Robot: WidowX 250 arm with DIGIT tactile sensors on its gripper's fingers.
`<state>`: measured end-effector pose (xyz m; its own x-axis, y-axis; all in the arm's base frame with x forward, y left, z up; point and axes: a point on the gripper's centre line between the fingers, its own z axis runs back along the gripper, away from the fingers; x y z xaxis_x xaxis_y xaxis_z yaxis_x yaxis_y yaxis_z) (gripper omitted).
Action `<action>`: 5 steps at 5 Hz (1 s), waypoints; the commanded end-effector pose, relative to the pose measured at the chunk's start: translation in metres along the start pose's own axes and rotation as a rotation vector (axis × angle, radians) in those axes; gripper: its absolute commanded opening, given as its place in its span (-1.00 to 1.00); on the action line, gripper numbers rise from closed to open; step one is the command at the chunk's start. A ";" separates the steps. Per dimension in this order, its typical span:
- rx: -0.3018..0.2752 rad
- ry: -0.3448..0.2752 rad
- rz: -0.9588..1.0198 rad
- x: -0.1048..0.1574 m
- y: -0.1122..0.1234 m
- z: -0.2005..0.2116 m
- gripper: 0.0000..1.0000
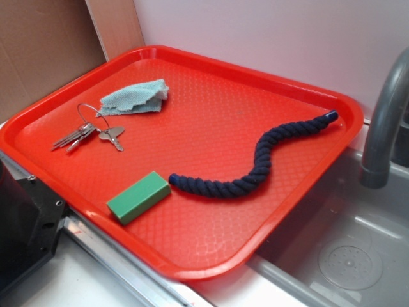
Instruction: Grab the silver keys.
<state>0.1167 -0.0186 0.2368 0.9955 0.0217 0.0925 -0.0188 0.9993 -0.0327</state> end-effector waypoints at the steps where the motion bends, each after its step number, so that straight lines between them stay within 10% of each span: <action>1: 0.000 0.000 0.000 0.000 0.000 0.000 1.00; 3: 0.009 0.008 0.502 0.010 0.029 -0.014 1.00; 5: -0.196 -0.053 1.016 0.007 0.079 -0.064 1.00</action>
<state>0.1324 0.0599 0.1662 0.5014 0.8641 -0.0449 -0.8409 0.4744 -0.2604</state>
